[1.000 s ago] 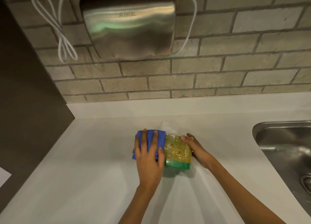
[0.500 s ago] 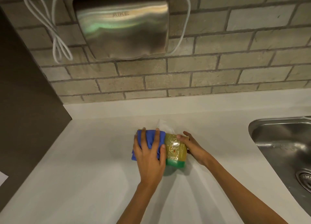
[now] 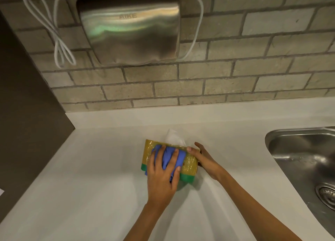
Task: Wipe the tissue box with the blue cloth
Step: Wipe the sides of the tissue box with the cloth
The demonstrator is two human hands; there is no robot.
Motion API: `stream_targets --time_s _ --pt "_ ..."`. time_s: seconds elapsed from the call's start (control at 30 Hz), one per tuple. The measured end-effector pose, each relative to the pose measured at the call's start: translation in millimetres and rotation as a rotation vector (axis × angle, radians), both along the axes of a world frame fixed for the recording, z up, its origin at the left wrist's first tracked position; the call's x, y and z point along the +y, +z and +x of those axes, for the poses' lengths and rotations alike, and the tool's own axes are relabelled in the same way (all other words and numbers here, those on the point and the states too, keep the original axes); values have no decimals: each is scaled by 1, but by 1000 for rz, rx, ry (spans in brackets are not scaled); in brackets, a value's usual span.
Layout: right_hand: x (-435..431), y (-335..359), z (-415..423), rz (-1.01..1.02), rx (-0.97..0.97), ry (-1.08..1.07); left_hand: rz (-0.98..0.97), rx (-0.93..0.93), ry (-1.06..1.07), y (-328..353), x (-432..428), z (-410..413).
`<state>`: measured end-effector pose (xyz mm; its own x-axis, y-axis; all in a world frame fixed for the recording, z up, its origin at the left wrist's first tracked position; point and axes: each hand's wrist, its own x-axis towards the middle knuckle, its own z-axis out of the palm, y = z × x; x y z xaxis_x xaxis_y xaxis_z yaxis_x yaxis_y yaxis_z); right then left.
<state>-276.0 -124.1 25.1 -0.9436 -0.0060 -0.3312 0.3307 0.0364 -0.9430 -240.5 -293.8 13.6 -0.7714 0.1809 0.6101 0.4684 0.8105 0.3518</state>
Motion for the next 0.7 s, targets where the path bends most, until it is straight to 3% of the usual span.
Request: stream_targets --time_s 0.2,0.43,0.6,0.7 --pt "-3 6 1 -2 10 -13 254 -118 170 12 -1 -3" --pt "7 1 12 4 3 -44 30 -2 -133 -8 15 16" --pt "-4 4 3 6 8 -11 266 -74 115 0 11 3" --pt "-4 5 -1 16 3 -34 211 -63 77 2 32 8"
